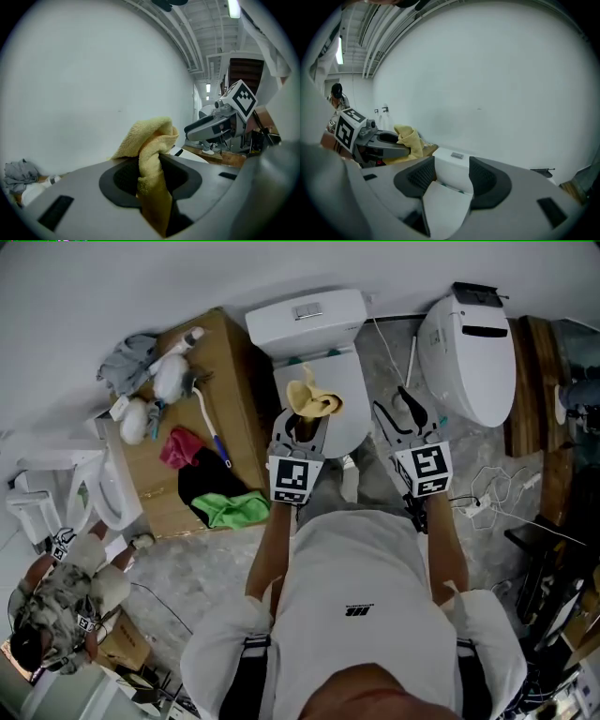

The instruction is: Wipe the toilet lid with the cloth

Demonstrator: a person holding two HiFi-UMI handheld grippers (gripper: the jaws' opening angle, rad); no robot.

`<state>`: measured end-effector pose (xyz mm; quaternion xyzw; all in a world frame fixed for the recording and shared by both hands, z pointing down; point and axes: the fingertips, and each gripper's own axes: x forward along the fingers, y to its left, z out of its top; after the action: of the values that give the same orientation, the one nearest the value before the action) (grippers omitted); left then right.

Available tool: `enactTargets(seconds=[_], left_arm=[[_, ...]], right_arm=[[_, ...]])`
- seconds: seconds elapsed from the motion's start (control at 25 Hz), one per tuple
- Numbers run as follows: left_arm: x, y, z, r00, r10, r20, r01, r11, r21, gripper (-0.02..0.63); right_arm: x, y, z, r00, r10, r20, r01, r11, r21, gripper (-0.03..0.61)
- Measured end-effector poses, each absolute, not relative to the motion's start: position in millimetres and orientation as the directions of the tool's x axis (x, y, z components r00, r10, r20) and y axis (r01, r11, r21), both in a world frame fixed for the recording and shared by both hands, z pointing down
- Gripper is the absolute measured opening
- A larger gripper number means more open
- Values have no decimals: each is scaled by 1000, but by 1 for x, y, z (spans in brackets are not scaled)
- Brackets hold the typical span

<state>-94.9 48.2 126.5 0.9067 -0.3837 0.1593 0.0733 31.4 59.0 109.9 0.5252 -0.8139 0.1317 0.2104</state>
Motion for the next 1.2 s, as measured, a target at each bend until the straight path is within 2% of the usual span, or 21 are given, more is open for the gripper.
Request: enactTargets(seconds=[0.76, 1.2], left_arm=[[2, -20, 289, 615, -567, 548, -699, -713, 47, 130], [29, -49, 378, 603, -509, 614, -684, -726, 69, 130]], right_arm=[[99, -10, 268, -477, -629, 614, -836, 539, -98, 239], [121, -31, 357, -477, -579, 661, -842, 517, -155, 236]])
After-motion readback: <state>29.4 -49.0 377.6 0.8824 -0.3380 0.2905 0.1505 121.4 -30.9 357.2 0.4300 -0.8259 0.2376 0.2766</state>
